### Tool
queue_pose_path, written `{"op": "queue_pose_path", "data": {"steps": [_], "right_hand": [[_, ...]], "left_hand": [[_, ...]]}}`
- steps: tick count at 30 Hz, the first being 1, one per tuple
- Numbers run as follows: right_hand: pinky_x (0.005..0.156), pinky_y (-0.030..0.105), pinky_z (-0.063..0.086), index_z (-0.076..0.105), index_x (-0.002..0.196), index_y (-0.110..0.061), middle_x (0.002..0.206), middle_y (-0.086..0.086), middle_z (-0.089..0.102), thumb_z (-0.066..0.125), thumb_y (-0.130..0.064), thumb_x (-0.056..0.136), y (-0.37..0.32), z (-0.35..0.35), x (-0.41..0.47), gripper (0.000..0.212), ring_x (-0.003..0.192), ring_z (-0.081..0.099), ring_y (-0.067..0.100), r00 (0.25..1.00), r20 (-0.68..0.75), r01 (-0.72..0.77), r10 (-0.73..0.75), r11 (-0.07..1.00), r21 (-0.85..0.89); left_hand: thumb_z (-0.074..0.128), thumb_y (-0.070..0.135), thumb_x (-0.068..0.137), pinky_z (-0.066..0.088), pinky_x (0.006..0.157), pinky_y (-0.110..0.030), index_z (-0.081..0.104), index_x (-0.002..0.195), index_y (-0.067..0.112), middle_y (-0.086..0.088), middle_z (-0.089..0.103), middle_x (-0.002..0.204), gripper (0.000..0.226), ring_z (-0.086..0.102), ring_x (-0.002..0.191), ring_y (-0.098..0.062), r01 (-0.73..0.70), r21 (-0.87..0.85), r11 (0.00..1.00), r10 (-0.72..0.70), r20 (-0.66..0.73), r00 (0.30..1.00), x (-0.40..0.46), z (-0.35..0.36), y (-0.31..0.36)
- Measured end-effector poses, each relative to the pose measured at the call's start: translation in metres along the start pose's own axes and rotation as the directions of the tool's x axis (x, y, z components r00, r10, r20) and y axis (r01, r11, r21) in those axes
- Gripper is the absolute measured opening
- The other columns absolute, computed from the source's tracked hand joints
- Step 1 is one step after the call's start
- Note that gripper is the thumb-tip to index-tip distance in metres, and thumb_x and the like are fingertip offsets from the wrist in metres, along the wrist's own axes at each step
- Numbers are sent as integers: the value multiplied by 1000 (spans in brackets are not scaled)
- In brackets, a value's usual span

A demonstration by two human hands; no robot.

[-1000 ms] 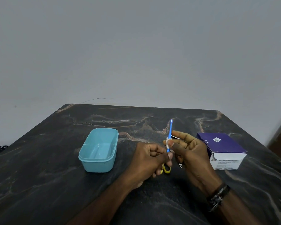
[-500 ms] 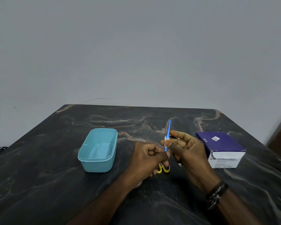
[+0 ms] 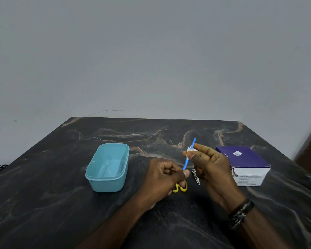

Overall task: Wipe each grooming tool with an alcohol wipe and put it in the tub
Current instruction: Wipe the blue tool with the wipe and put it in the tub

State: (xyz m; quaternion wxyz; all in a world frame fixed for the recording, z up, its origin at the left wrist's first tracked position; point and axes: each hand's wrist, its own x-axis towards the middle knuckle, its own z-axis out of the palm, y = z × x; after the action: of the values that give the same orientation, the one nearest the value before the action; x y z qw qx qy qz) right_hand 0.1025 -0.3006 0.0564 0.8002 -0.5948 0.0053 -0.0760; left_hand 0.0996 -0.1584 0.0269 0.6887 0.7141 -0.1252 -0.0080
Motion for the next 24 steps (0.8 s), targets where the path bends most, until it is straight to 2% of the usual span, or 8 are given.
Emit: {"op": "queue_pose_path", "data": {"steps": [2,7,9,13,17,21,24], "right_hand": [[40,10,40,58,117,2,101,21,72,66,4,83,-4,-2,0,35,39,54,-1,998,-54,26,-24,999,36],[40,12,33,58,120,1,96,13,76,69,-3,83,-7,-10,6,39,44,52,-1,986,-155,80,-67,994,75],[40,10,36,58,121,2,102,18,73,67,0,84,-5,-8,4,38,42,53,-1,990,-131,63,-55,996,63],[43,7,43,57,121,5,108,25,70,65,5,84,0,-1,-1,38,41,56,-2,998,-54,36,-35,999,23],[41,9,41,57,121,2,105,22,72,67,3,82,-3,-2,1,40,42,56,-1,995,-94,48,-44,998,46],[38,12,34,59,118,-2,94,10,77,69,-2,82,-7,-7,4,38,41,50,-1,987,-144,88,-76,993,76],[38,11,36,59,120,0,100,16,76,69,-3,82,-4,-5,3,39,39,49,-1,993,-108,53,-49,998,35]], "left_hand": [[73,13,83,33,38,-17,68,75,-1,-13,67,61,18,48,43,-13,-5,5,1000,5,6,1000,1,1,0],[72,8,83,35,40,-13,67,74,-7,-18,65,62,18,52,42,-5,-49,34,998,48,50,998,0,4,0],[73,9,83,36,41,-13,67,75,-8,-14,65,59,19,53,42,-4,-66,34,997,65,25,998,1,3,-1],[74,12,83,42,46,-17,70,74,2,-8,67,58,14,59,47,-8,-94,35,995,95,-8,995,3,0,-4],[74,13,83,43,47,-20,71,73,5,-10,68,59,13,58,48,-9,-106,35,994,106,-4,994,4,1,-6],[74,13,83,43,49,-22,71,71,6,-10,68,59,14,59,52,-14,-122,44,992,122,15,992,5,4,-8],[74,12,83,45,52,-24,71,71,5,-9,67,57,14,59,52,-14,-132,27,991,132,-6,991,5,2,-10]]}}
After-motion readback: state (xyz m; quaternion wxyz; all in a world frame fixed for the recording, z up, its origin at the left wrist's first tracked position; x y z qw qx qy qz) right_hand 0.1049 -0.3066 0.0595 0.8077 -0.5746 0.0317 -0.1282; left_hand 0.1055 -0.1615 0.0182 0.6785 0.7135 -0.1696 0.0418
